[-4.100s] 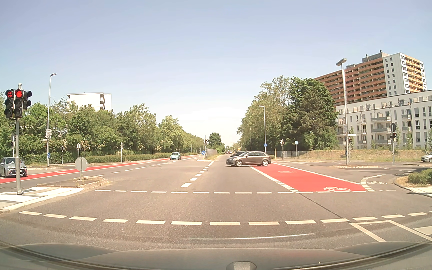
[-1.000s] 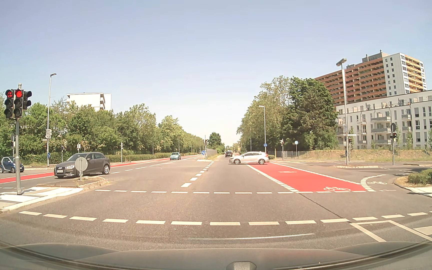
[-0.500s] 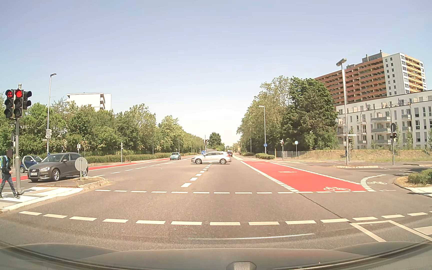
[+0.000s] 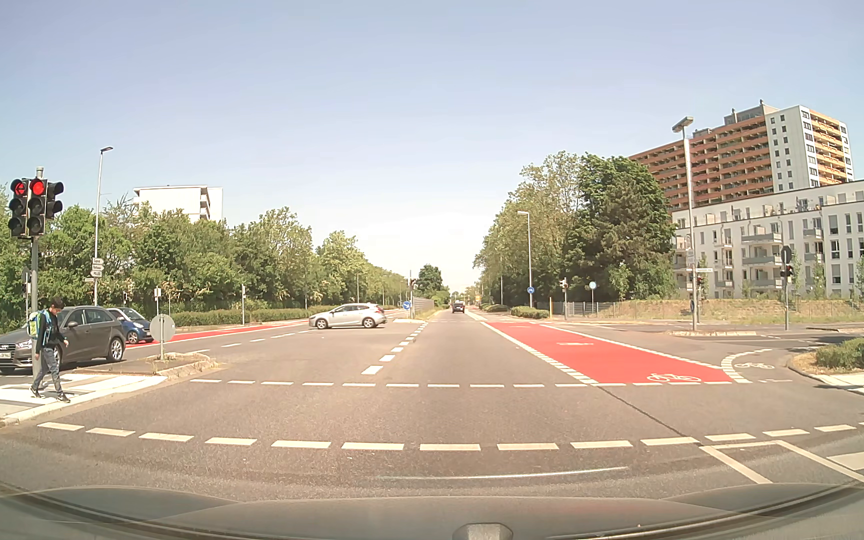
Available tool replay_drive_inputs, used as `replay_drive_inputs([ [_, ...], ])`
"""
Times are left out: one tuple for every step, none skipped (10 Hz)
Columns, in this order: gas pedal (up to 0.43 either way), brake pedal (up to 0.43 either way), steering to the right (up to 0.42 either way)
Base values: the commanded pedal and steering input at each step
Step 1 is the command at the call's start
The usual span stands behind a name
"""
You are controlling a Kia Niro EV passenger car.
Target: Follow the waypoints while adhering to traffic rules and regulations
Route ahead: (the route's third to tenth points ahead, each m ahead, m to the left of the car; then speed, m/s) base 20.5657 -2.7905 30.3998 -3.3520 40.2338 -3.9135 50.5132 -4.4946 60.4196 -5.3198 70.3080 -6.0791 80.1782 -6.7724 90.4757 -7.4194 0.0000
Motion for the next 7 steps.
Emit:
replay_drive_inputs([
  [0.000,0.366,0.001],
  [0.000,0.366,0.000],
  [0.000,0.366,0.000],
  [0.000,0.366,0.001],
  [0.000,0.372,0.001],
  [0.000,0.366,0.001],
  [0.000,0.366,0.001],
])
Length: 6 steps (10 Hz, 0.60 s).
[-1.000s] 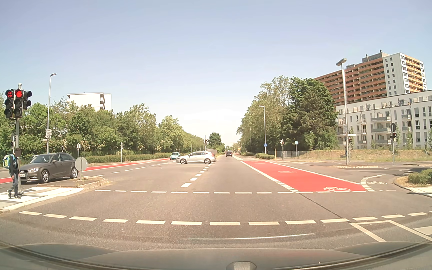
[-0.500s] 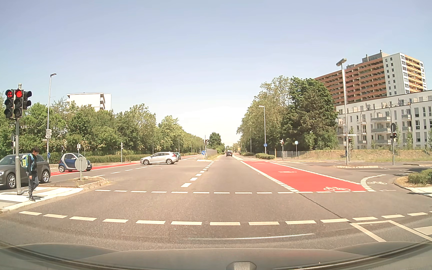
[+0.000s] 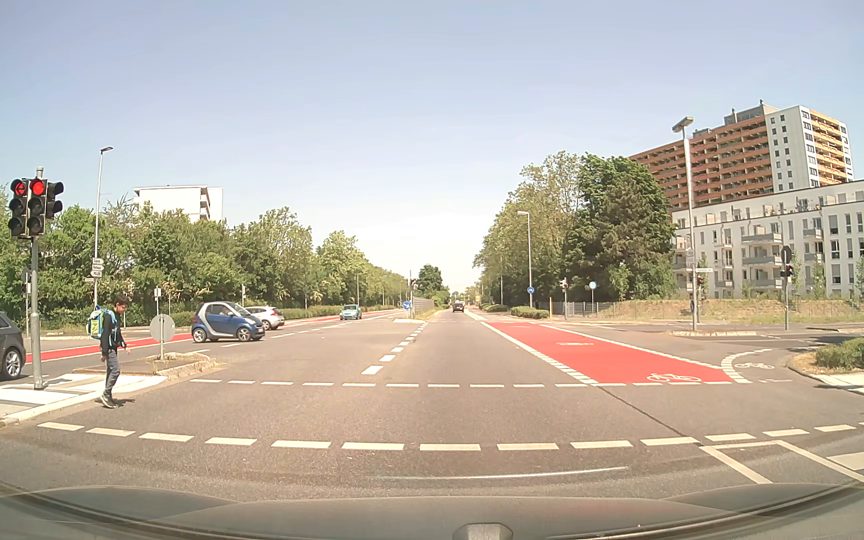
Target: Follow the waypoints while adhering to traffic rules and regulations
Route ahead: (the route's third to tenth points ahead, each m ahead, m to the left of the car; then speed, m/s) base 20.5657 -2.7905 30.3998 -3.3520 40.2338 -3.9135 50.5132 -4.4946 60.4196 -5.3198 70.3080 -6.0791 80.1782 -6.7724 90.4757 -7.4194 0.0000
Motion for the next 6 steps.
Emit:
replay_drive_inputs([
  [0.000,0.366,0.001],
  [0.000,0.366,0.001],
  [0.000,0.366,0.001],
  [0.000,0.366,0.001],
  [0.000,0.366,0.001],
  [0.000,0.372,0.001],
])
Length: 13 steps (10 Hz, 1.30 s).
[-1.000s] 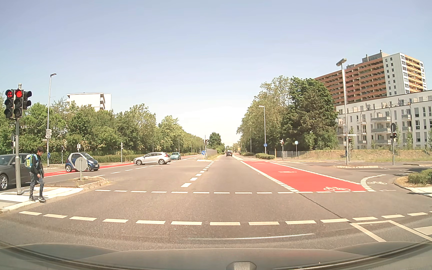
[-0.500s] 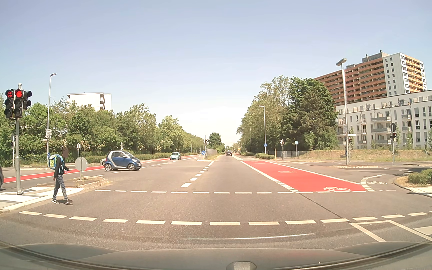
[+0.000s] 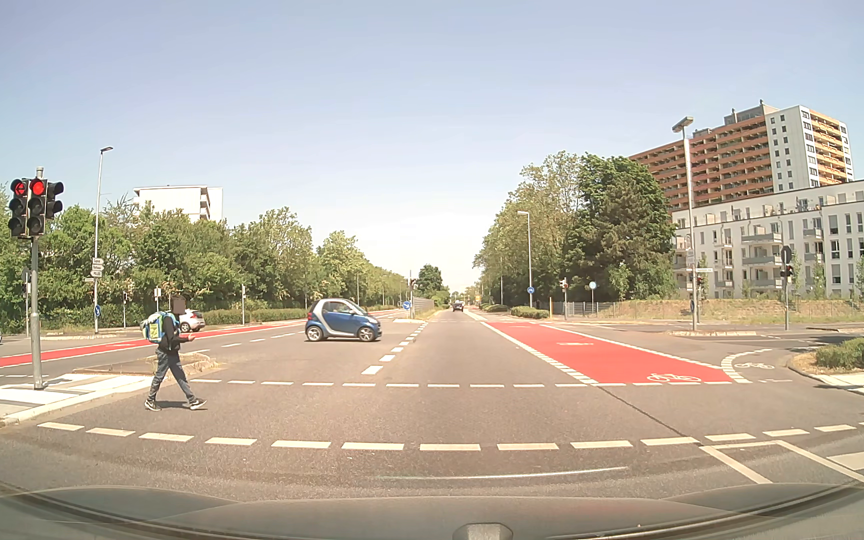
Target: Follow the waypoints while adhering to traffic rules and regulations
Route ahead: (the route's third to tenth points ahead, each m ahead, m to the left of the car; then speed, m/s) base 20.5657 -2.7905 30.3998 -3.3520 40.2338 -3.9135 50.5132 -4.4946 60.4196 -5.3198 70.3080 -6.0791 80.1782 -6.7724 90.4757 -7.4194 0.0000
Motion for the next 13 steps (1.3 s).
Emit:
replay_drive_inputs([
  [0.000,0.366,0.001],
  [0.000,0.366,0.001],
  [0.000,0.366,0.001],
  [0.000,0.372,0.001],
  [0.000,0.366,0.001],
  [0.000,0.366,0.001],
  [0.000,0.372,0.001],
  [0.000,0.366,0.001],
  [0.000,0.366,0.001],
  [0.000,0.366,0.001],
  [0.000,0.372,0.001],
  [0.000,0.366,0.002],
  [0.000,0.366,0.003],
])
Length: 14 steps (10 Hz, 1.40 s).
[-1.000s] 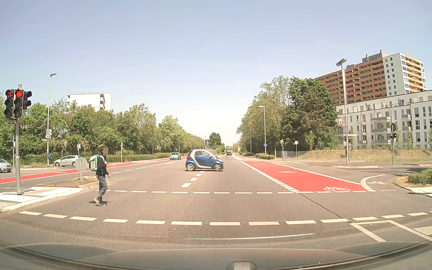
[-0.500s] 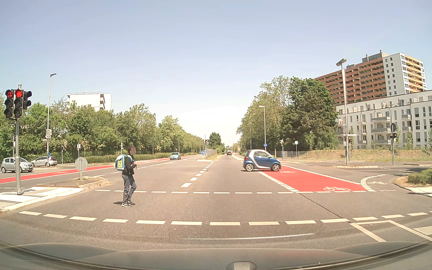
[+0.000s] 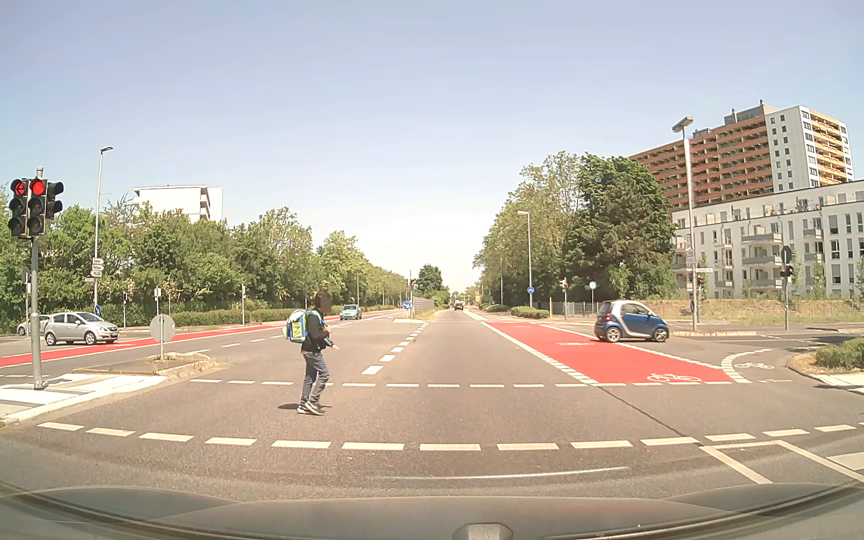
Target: Follow the waypoints while adhering to traffic rules and regulations
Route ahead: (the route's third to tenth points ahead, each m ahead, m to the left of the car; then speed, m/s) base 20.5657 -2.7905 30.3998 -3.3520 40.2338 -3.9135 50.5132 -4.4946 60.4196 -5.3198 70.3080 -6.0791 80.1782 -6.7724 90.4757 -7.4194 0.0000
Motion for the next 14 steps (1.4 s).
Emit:
replay_drive_inputs([
  [0.000,0.366,0.003],
  [0.000,0.366,0.003],
  [0.000,0.366,0.003],
  [0.000,0.366,0.003],
  [0.000,0.366,0.003],
  [0.000,0.366,0.003],
  [0.000,0.366,0.003],
  [0.000,0.366,0.003],
  [0.000,0.366,0.003],
  [0.000,0.366,0.003],
  [0.000,0.366,0.003],
  [0.000,0.372,0.003],
  [0.000,0.366,0.004],
  [0.000,0.366,0.004],
])
